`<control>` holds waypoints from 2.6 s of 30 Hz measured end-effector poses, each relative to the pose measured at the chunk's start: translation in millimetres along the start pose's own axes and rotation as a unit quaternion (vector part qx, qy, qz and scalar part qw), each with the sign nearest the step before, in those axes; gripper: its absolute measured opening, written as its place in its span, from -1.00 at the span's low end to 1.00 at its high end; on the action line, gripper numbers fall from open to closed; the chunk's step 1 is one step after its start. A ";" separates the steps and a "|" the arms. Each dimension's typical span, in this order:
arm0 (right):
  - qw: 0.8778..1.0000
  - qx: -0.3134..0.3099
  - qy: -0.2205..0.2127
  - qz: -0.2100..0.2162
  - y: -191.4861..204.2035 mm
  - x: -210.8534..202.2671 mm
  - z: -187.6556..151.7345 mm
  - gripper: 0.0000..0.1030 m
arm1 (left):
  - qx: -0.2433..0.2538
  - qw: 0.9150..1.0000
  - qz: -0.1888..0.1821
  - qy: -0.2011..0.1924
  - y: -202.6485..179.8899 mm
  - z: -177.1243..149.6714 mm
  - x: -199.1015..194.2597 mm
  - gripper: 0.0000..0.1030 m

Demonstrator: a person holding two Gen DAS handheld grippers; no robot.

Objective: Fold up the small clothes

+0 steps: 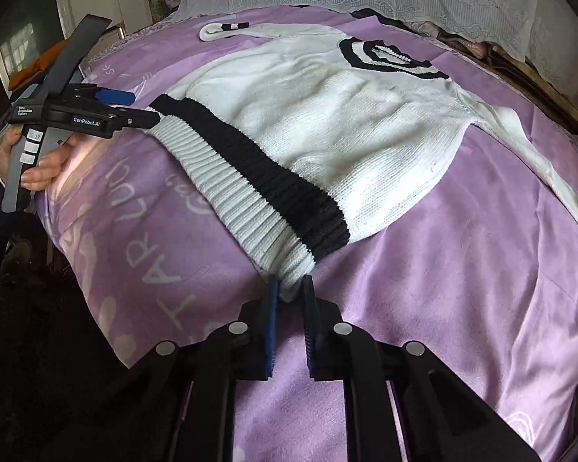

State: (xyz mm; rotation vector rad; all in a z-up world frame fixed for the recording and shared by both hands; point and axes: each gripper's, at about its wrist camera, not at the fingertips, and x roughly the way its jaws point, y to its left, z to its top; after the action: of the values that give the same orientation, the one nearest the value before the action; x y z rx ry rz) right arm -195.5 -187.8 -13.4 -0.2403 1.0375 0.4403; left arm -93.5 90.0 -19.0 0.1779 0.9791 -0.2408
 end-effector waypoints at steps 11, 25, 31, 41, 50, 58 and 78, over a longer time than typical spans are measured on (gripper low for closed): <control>0.995 0.052 -0.071 0.044 -8.0 15.0 49.7 -0.79 | -0.038 0.999 -0.022 -0.004 7.1 57.0 15.4 0.91; 0.959 0.238 -0.139 0.062 -120.0 -18.9 21.5 -0.21 | -0.035 0.998 -0.046 0.006 12.8 20.2 -3.2 0.69; 0.876 0.429 -0.221 0.014 -245.0 -40.8 2.2 -0.21 | 0.041 0.997 -0.014 -0.068 -51.2 82.9 -22.7 0.68; 0.717 0.641 -0.274 -0.012 -379.5 -37.6 -48.5 -0.21 | 0.206 0.967 -0.010 -0.147 -257.4 190.6 21.7 0.69; 0.638 0.713 -0.291 -0.021 -442.4 -2.3 -71.1 -0.28 | 0.299 0.940 0.010 -0.161 -374.9 207.5 85.0 0.69; 0.653 0.688 -0.311 -0.065 -462.5 -0.3 -66.2 -0.58 | 0.280 0.953 -0.011 -0.117 -390.1 219.9 137.2 0.69; 0.660 0.669 -0.321 -0.119 -439.1 -15.5 -79.9 -0.79 | 0.122 0.983 -0.132 -0.044 -333.1 251.2 159.1 0.73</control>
State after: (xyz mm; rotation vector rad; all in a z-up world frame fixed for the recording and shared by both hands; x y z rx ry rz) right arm -61.9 -612.7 -45.3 1.0556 0.3850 -0.5429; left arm 98.2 -313.1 -28.2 0.2595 0.8819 -0.6088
